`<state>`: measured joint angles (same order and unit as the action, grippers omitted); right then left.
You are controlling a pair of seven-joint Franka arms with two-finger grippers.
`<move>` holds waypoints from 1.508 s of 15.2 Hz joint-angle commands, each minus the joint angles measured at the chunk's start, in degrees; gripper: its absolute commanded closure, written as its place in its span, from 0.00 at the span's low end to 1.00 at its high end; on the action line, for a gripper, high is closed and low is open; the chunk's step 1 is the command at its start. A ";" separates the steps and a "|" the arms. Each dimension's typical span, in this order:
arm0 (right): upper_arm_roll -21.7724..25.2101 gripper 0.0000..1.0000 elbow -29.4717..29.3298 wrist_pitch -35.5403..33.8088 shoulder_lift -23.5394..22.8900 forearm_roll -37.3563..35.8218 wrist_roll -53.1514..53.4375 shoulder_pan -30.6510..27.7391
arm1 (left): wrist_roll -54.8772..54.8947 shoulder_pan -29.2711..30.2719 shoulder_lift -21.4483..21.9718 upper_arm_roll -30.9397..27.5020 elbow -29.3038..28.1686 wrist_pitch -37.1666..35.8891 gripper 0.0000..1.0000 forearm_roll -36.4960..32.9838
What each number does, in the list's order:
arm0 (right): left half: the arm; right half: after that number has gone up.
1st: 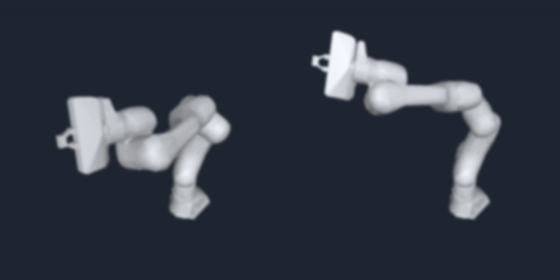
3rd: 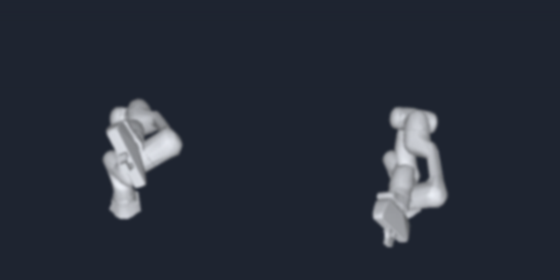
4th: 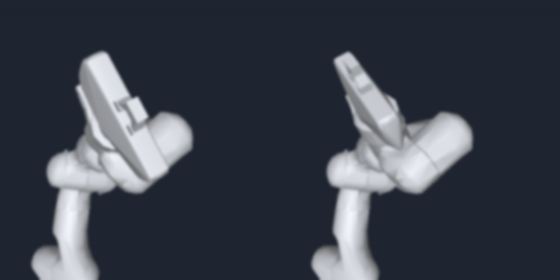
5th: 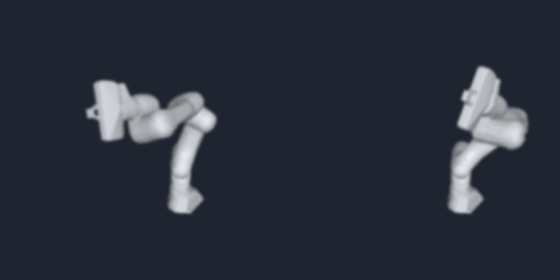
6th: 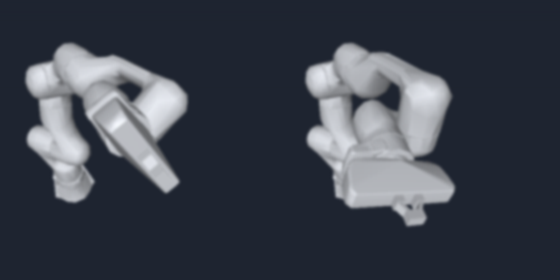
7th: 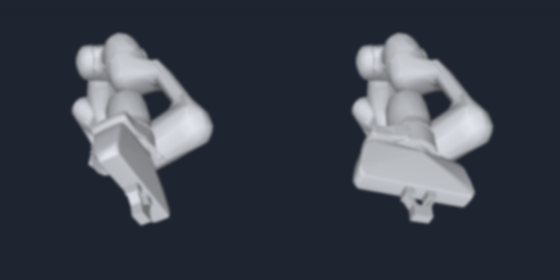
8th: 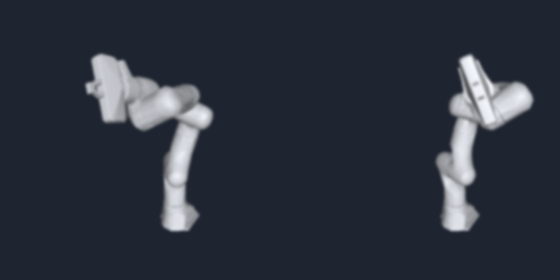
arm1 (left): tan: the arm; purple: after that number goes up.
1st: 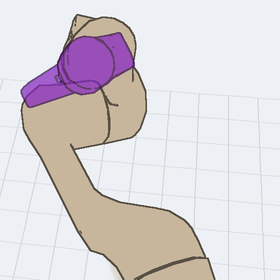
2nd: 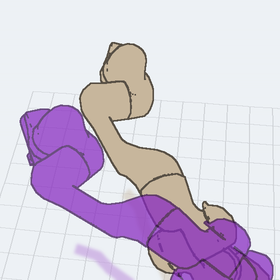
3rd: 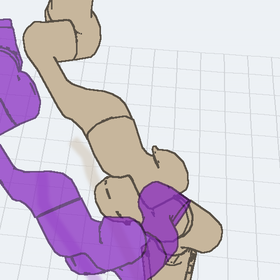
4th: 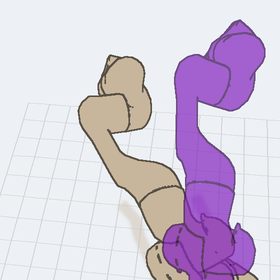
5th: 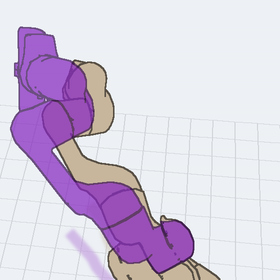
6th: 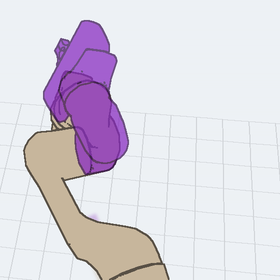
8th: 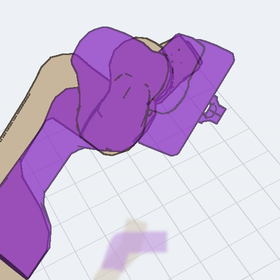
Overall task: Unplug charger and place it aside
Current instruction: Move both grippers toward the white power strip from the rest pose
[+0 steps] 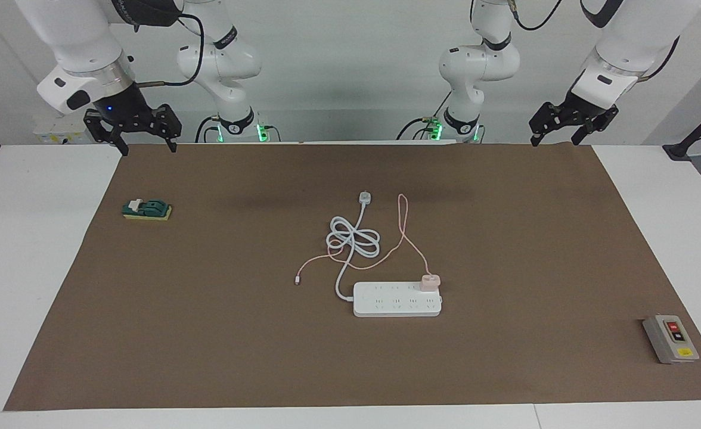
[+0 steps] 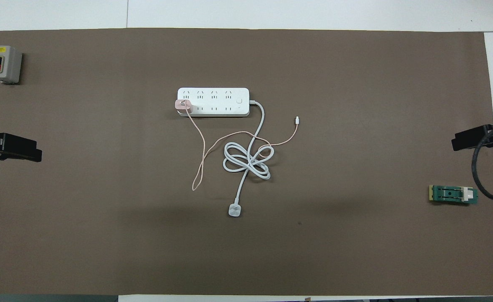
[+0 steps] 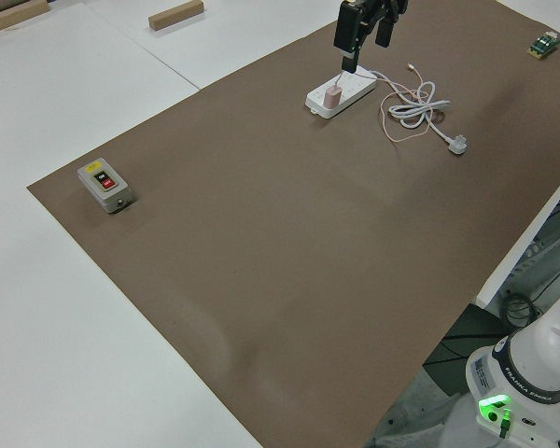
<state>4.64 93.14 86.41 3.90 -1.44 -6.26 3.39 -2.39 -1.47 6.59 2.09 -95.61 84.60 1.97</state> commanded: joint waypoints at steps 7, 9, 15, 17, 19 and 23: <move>-0.42 0.00 1.52 -0.01 1.37 -0.06 -1.12 -0.23 | -3.05 -0.02 0.97 -0.33 -0.98 0.39 0.00 -0.03; -0.50 0.00 1.78 0.07 1.37 0.03 -0.33 -0.05 | -6.65 0.32 0.79 -0.25 -0.98 0.66 0.00 -0.03; -0.59 0.00 3.63 0.86 -0.56 4.13 27.91 6.36 | -23.22 0.07 -6.05 -0.42 5.34 1.00 0.00 0.40; -0.68 0.00 3.28 1.57 -2.92 8.98 37.15 7.15 | -32.11 -1.68 -9.21 -0.25 8.06 1.27 0.00 0.49; -0.68 0.00 3.11 3.32 -5.91 12.84 47.26 8.91 | -40.38 -3.36 -12.29 -0.25 10.17 2.06 0.00 0.50; -0.68 0.00 2.93 11.21 -11.71 24.87 64.24 11.46 | -57.51 -6.17 -16.43 -0.25 12.03 7.67 0.00 0.49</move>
<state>4.04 96.28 94.22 -5.25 18.34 50.80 14.26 -52.14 -6.00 -7.36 2.45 -86.10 90.05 2.14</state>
